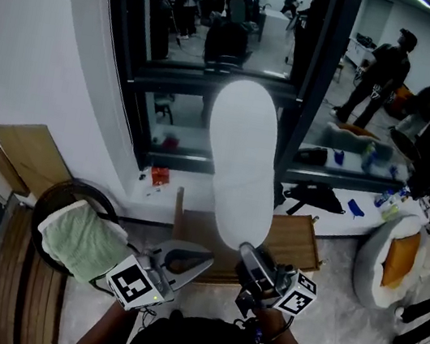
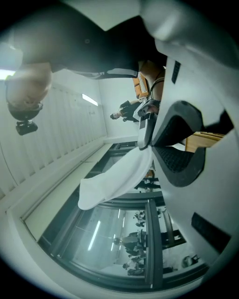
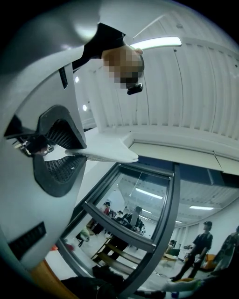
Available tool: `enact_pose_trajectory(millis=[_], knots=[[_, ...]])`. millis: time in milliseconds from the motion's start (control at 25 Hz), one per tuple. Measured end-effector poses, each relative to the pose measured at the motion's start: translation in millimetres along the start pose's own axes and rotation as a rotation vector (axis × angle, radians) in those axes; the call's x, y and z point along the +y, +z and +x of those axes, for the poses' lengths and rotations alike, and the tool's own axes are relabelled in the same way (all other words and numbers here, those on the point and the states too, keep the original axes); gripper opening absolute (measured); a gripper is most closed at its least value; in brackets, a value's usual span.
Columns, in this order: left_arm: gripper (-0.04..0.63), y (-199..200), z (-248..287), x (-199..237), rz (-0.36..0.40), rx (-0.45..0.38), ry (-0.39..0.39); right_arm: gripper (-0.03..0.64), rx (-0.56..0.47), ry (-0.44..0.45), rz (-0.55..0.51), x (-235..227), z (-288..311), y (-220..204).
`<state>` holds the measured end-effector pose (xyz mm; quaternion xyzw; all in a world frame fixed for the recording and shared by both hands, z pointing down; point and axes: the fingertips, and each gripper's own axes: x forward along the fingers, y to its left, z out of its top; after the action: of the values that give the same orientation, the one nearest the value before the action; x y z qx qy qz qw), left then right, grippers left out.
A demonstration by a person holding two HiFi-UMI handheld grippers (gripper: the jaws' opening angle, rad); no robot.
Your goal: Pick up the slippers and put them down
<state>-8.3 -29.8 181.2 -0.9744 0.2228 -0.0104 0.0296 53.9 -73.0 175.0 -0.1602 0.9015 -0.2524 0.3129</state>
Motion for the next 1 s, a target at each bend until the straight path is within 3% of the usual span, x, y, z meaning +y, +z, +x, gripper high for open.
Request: enact_pose_trajectory(millis=[360, 720, 1000], knots=[[0.012, -43, 5, 19, -0.11, 0.041, 0.054, 0.055, 0.028, -0.143, 0.165, -59, -21, -41], [0.012, -169, 14, 34, -0.299, 0.192, 0.066, 0.055, 0.065, -0.305, 0.336, -157, -66, -110], [0.012, -247, 25, 28, -0.402, 0.188, 0.075, 0.055, 0.078, -0.409, 0.473, -221, -110, -181]])
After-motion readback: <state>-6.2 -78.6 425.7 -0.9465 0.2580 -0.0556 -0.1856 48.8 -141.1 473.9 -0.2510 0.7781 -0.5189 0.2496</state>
